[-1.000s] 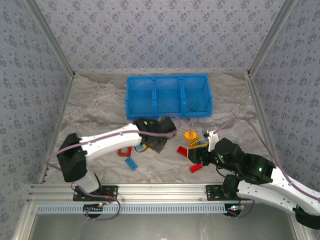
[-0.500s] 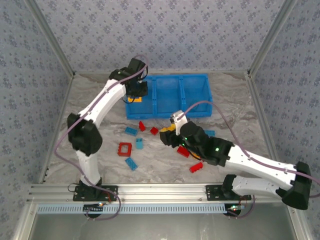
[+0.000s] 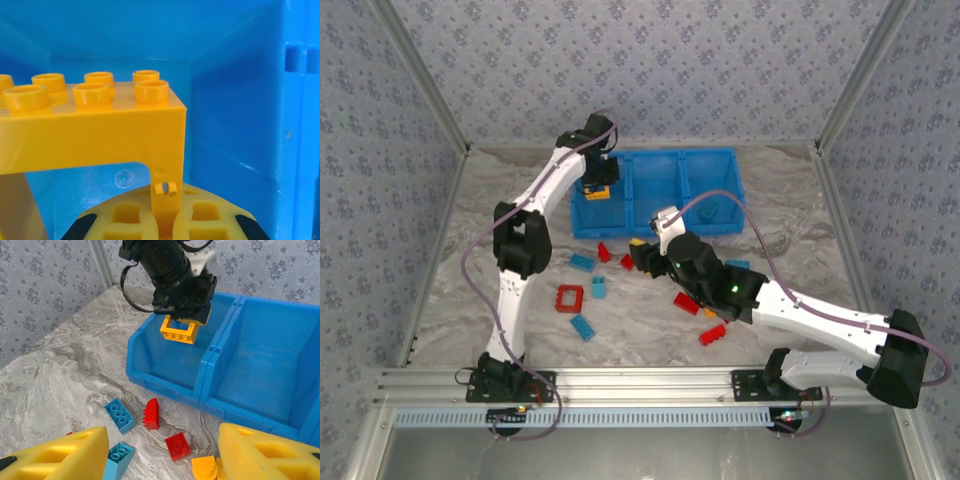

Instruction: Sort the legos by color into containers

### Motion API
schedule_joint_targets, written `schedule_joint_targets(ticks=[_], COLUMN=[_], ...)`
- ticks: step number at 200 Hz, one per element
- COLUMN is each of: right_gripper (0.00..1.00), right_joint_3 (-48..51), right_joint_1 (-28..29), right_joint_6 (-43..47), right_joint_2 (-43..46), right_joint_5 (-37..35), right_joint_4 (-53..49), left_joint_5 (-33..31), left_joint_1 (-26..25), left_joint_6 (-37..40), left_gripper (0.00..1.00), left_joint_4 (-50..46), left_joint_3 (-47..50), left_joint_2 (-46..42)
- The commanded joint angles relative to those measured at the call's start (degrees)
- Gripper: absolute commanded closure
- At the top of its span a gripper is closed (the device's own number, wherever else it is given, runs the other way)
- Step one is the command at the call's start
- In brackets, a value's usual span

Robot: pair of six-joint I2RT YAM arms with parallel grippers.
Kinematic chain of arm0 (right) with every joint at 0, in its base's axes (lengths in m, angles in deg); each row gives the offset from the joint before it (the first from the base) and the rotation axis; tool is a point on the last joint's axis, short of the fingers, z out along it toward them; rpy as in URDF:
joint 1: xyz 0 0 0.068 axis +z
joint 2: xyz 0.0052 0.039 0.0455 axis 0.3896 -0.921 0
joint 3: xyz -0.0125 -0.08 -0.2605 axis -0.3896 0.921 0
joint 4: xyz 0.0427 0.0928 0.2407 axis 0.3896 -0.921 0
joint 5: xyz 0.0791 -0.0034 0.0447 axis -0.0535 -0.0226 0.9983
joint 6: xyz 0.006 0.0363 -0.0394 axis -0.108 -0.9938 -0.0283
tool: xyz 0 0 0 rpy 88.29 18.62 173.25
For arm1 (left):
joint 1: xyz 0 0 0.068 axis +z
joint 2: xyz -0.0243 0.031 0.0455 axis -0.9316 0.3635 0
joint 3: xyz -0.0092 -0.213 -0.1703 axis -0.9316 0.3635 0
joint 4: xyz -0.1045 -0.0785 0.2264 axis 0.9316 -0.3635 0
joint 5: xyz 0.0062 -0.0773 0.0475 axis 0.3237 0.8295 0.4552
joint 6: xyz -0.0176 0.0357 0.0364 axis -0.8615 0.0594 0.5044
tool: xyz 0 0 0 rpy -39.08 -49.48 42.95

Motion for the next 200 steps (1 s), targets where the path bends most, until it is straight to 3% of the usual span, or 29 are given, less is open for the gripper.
schedule_joint_targets(ticks=[1,125,153,200], right_gripper=[0.38,0.36,0.36,0.34], right_joint_3=[0.33,3.04,3.54,3.78], right_joint_1=[-0.57,-2.3,-2.7,-3.14], right_joint_6=[-0.91,-5.11,-6.45,-7.68], right_joint_2=[1.42,4.29,5.08,6.05], right_joint_5=[-1.19,0.17,0.49,0.94], right_joint_4=[1.64,-1.93,-3.83,-7.62], left_joint_5=[0.1,-3.13,-3.35,-3.66], left_joint_1=[0.21,0.74,0.75,0.06], left_joint_6=[-0.68,0.62,0.33,0.22], left_gripper=[1.0,1.0,0.83,0.68], left_joint_4=[0.6,-0.01,-0.79,-1.23], left_joint_3=[-2.92,-8.12,-8.14,-8.16], left_joint_2=[2.26,9.97,10.02,7.22])
